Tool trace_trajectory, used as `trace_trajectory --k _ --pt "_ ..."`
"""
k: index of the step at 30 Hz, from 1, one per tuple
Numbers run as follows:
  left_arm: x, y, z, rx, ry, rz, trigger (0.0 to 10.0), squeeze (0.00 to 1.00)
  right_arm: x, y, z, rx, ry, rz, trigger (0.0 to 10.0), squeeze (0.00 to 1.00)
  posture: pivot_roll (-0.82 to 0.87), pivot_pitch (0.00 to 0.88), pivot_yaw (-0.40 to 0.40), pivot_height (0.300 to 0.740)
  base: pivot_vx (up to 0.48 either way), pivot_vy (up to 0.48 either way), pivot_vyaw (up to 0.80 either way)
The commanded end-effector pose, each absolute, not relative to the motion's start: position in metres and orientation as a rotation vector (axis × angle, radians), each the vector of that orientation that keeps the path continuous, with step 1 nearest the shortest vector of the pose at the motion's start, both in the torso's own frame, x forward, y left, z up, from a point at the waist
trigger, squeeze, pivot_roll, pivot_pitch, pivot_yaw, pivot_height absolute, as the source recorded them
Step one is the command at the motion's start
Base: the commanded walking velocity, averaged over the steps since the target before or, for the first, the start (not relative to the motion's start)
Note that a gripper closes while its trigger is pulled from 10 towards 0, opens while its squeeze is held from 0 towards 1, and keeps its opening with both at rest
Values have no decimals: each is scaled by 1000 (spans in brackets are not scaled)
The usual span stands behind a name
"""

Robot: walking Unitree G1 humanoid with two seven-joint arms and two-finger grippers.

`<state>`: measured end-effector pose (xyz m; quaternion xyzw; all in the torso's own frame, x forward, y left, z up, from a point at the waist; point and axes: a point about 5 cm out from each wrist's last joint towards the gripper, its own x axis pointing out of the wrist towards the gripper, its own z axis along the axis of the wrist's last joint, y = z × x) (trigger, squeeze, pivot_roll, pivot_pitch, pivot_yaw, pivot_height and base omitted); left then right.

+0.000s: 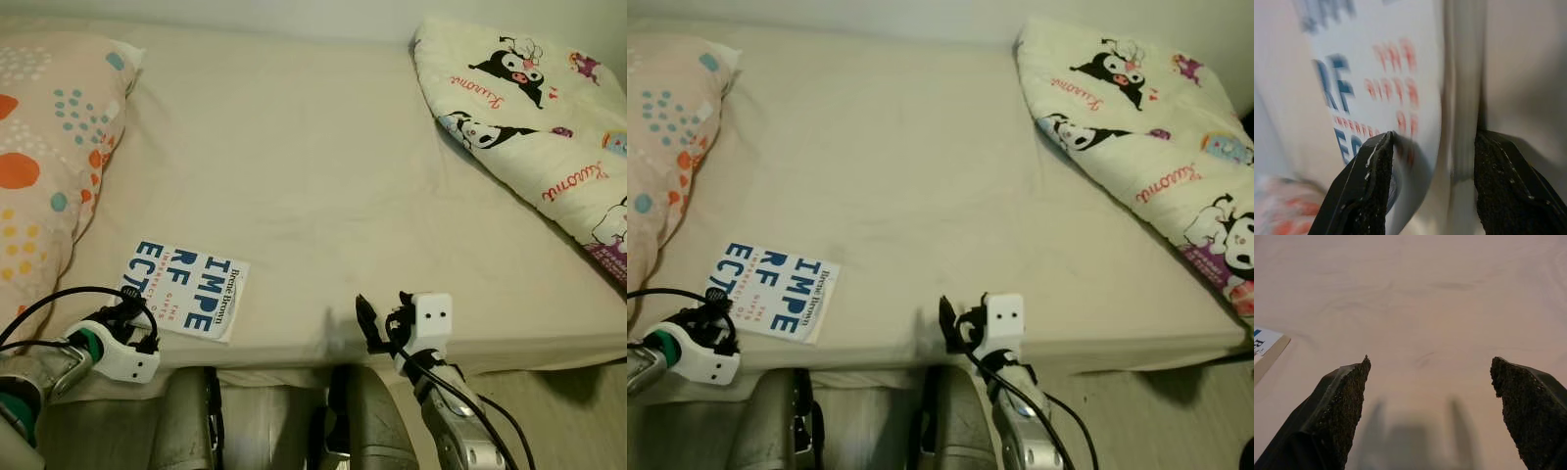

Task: Clean up the room

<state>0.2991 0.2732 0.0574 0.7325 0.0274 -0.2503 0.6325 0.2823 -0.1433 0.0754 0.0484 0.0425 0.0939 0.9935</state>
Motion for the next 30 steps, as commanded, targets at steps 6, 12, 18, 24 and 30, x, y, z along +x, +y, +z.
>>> trace_trajectory --k 6,12,18,24,30 --pt "288 240 57 1258 -40 -674 10000 0 281 -143 64 103 125 172 10000 0 65 200 -56 615 0 0 0" --pt "268 218 69 1045 -118 -674 10000 0 286 -138 63 112 123 175 10000 0 90 162 -41 615 0 0 0" --pt "253 196 77 876 -123 -657 10000 0 291 -135 63 120 117 178 10000 0 108 137 -41 615 0 0 0" --pt "269 181 91 425 -78 -348 10000 0 297 -130 62 128 110 186 10000 0 124 95 -35 615 0 0 0" --pt "282 176 113 187 -77 -138 10000 0 302 -124 69 156 62 183 10000 0 129 36 -16 615 0 0 0"
